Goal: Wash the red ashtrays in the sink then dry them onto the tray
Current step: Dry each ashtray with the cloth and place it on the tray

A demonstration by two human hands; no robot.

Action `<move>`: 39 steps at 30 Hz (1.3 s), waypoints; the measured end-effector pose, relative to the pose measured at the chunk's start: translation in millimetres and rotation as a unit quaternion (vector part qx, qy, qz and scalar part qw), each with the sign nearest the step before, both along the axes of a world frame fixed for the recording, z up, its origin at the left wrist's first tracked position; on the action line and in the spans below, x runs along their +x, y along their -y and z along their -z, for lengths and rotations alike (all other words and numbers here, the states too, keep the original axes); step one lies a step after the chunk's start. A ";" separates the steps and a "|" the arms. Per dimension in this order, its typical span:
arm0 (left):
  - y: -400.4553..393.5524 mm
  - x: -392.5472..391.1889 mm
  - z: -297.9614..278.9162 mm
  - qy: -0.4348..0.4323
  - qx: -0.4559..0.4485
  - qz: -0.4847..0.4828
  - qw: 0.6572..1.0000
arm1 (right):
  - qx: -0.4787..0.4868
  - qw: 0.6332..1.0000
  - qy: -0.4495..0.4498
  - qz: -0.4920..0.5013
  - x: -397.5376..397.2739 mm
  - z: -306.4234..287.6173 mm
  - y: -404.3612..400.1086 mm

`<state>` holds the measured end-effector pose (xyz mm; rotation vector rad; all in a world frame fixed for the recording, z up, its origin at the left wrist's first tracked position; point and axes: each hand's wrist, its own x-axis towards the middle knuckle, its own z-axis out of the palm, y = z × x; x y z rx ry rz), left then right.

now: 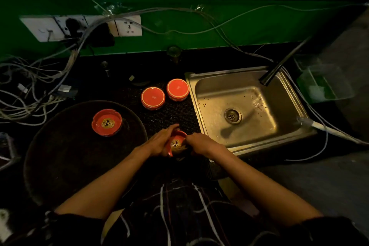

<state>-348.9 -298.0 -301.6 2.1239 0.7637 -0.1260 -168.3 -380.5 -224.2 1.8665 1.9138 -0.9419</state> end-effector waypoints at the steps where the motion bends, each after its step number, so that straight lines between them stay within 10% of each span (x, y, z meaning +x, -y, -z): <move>1: -0.9 -0.2 0.1 -0.001 0.003 -0.002 1.000 | 0.010 1.000 0.013 0.019 6.0 -3.8 2.0; 8: 20.3 -3.1 12.7 0.031 0.031 -0.077 0.996 | 0.135 0.965 -0.057 0.217 24.2 4.7 27.5; 15: 63.9 12.1 6.6 -0.006 0.062 -0.329 0.942 | 0.219 0.950 -0.129 0.182 -10.2 22.8 40.5; 24: 30.0 -20.4 11.9 0.001 0.016 -0.158 0.987 | 0.137 0.989 0.049 0.008 -49.0 49.8 17.4; 39: 16.1 -5.1 -0.8 -0.054 0.065 -0.144 0.986 | 0.113 0.991 0.015 -0.072 -24.4 17.6 -13.1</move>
